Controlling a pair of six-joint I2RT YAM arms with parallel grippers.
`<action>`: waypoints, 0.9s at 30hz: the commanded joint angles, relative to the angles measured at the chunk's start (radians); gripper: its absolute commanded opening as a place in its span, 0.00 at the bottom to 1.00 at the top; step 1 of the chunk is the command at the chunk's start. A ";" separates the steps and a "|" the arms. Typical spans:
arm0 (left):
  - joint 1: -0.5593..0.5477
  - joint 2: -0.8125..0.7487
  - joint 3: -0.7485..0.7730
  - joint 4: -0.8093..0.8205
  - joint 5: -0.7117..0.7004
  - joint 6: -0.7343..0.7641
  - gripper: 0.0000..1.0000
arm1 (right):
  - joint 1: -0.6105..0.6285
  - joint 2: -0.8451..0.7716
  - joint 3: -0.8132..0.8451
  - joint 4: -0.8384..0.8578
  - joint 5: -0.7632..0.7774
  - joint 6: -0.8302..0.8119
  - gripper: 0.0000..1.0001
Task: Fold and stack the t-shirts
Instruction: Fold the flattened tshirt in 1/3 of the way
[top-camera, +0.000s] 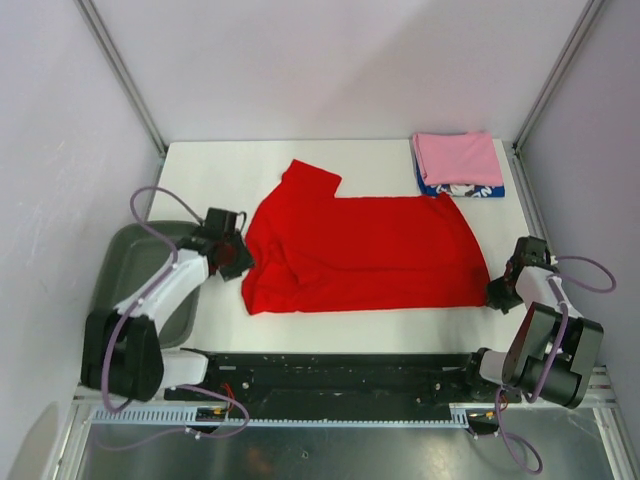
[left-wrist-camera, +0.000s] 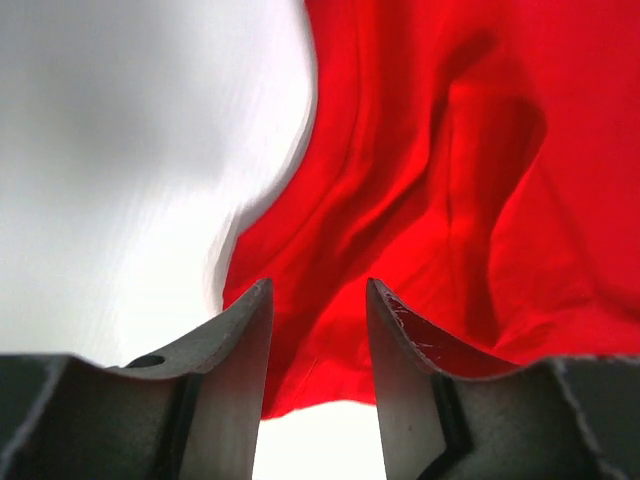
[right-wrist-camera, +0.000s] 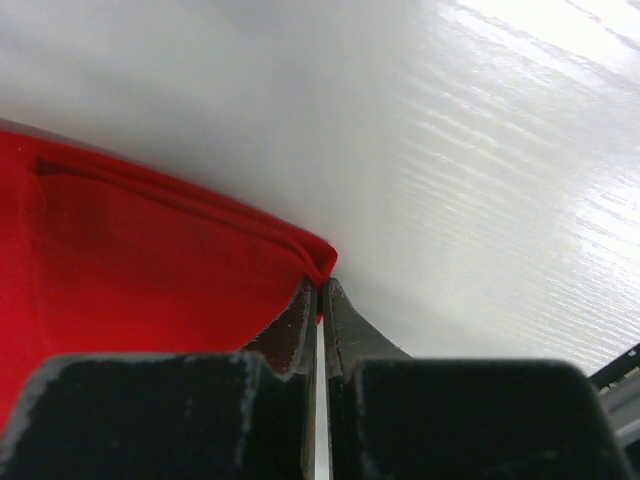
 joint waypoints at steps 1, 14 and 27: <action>-0.098 -0.127 -0.128 0.002 -0.070 -0.113 0.47 | -0.055 -0.002 -0.016 -0.042 0.039 -0.010 0.00; -0.185 -0.167 -0.185 0.042 -0.026 -0.069 0.43 | -0.067 0.049 -0.017 0.019 -0.004 -0.028 0.00; -0.166 -0.087 -0.068 0.050 -0.095 -0.010 0.00 | -0.080 0.054 -0.017 0.034 0.002 -0.054 0.00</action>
